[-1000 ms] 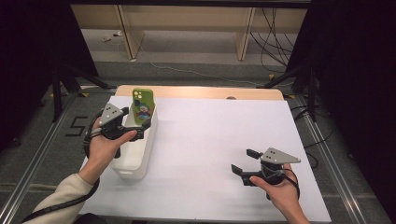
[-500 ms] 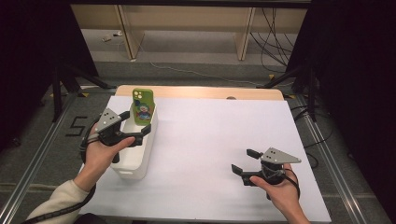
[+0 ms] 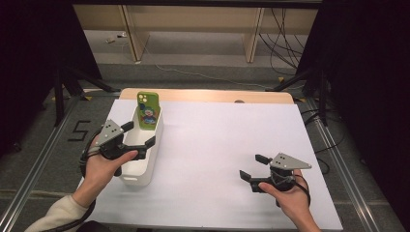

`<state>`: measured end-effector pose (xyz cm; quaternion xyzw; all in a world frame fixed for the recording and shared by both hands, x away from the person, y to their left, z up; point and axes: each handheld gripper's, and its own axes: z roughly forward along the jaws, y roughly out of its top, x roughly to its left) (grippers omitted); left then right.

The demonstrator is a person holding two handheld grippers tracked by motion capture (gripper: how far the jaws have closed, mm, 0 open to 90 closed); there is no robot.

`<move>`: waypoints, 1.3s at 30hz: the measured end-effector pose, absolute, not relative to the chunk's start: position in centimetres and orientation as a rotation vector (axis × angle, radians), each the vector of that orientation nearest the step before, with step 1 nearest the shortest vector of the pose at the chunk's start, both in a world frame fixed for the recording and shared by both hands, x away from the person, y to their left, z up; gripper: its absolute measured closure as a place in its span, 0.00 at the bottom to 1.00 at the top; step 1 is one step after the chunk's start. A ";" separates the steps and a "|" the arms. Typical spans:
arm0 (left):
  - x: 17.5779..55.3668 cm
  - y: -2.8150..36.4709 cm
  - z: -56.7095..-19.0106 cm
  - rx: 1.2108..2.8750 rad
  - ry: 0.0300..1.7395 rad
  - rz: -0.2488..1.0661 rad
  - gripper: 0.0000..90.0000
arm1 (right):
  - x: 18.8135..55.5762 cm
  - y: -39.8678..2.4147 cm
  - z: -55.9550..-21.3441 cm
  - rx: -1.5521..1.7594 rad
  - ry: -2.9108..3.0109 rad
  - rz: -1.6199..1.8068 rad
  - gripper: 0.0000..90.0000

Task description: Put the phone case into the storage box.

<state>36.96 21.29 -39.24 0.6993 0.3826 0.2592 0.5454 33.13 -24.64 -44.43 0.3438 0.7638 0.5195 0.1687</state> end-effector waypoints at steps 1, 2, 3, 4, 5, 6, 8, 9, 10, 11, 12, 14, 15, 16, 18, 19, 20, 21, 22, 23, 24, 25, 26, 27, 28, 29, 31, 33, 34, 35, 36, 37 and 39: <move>36.9 21.3 -39.3 1.663 0.906 0.615 0.06 | 33.1 -24.6 -44.4 0.977 2.172 1.477 0.18; 36.8 21.3 -39.4 1.660 0.907 0.614 0.06 | 33.1 -24.6 -44.4 0.977 2.172 1.477 0.18; 36.7 21.3 -39.4 1.664 0.905 0.615 0.06 | 33.1 -24.6 -44.4 0.977 2.172 1.478 0.18; 36.7 21.3 -39.5 1.665 0.903 0.613 0.07 | 33.1 -24.6 -44.4 0.977 2.172 1.478 0.18; 36.6 21.3 -39.5 1.664 0.905 0.612 0.07 | 33.1 -24.6 -44.4 0.977 2.172 1.478 0.18; 36.5 21.3 -39.6 1.665 0.904 0.613 0.07 | 33.1 -24.6 -44.4 0.978 2.172 1.478 0.18; 36.3 21.3 -39.7 1.664 0.902 0.613 0.07 | 33.1 -24.6 -44.4 0.978 2.172 1.478 0.18; 36.3 21.3 -39.7 1.666 0.902 0.614 0.07 | 33.1 -24.6 -44.4 0.978 2.172 1.478 0.18; 36.2 21.3 -39.8 1.667 0.901 0.613 0.07 | 33.1 -24.6 -44.4 0.978 2.173 1.479 0.18; 36.1 21.3 -39.8 1.666 0.902 0.612 0.07 | 33.1 -24.6 -44.4 0.978 2.172 1.478 0.18; 36.1 21.3 -39.9 1.666 0.901 0.611 0.07 | 33.1 -24.6 -44.4 0.979 2.172 1.478 0.18; 36.0 21.4 -40.0 1.666 0.900 0.612 0.07 | 33.1 -24.6 -44.4 0.978 2.171 1.479 0.18; 35.9 21.4 -40.0 1.665 0.901 0.612 0.07 | 33.1 -24.6 -44.4 0.978 2.171 1.479 0.18; 35.8 21.4 -40.0 1.665 0.900 0.613 0.07 | 33.1 -24.6 -44.4 0.979 2.171 1.479 0.18; 35.7 21.4 -40.0 1.665 0.897 0.615 0.07 | 33.1 -24.6 -44.4 0.978 2.172 1.479 0.18; 35.6 21.4 -40.1 1.664 0.896 0.614 0.07 | 33.1 -24.6 -44.4 0.978 2.172 1.480 0.18; 35.6 21.4 -40.1 1.662 0.897 0.614 0.07 | 33.1 -24.6 -44.4 0.978 2.172 1.479 0.18; 35.5 21.5 -40.1 1.665 0.897 0.613 0.07 | 33.1 -24.6 -44.4 0.979 2.171 1.479 0.18; 35.5 21.5 -40.2 1.665 0.897 0.612 0.07 | 33.1 -24.6 -44.4 0.979 2.171 1.480 0.18; 35.4 21.5 -40.3 1.664 0.897 0.612 0.07 | 33.1 -24.6 -44.4 0.979 2.171 1.478 0.18; 35.4 21.5 -40.3 1.667 0.895 0.611 0.07 | 33.1 -24.6 -44.4 0.978 2.171 1.479 0.18; 35.3 21.5 -40.3 1.666 0.894 0.608 0.07 | 33.1 -24.6 -44.4 0.978 2.171 1.480 0.18; 35.3 21.5 -40.4 1.666 0.893 0.607 0.07 | 33.1 -24.6 -44.4 0.978 2.171 1.480 0.18; 35.2 21.5 -40.4 1.664 0.892 0.607 0.07 | 33.1 -24.6 -44.4 0.979 2.171 1.480 0.18; 35.1 21.5 -40.4 1.665 0.891 0.606 0.07 | 33.1 -24.6 -44.4 0.978 2.171 1.479 0.18; 35.1 21.5 -40.4 1.665 0.890 0.605 0.07 | 33.1 -24.6 -44.4 0.978 2.172 1.479 0.18; 35.0 21.5 -40.5 1.663 0.889 0.603 0.07 | 33.1 -24.6 -44.4 0.977 2.171 1.480 0.18; 34.9 21.5 -40.5 1.664 0.887 0.602 0.07 | 33.1 -24.6 -44.4 0.978 2.172 1.479 0.18; 34.9 21.5 -40.6 1.661 0.889 0.600 0.07 | 33.1 -24.6 -44.4 0.978 2.171 1.479 0.18; 34.8 21.6 -40.6 1.660 0.889 0.600 0.07 | 33.1 -24.6 -44.4 0.978 2.171 1.480 0.18; 34.8 21.6 -40.6 1.660 0.888 0.601 0.07 | 33.1 -24.6 -44.4 0.978 2.171 1.479 0.18; 34.7 21.7 -40.6 1.659 0.887 0.601 0.07 | 33.1 -24.6 -44.4 0.977 2.172 1.479 0.18; 34.6 21.7 -40.7 1.657 0.886 0.599 0.07 | 33.1 -24.6 -44.4 0.975 2.171 1.480 0.18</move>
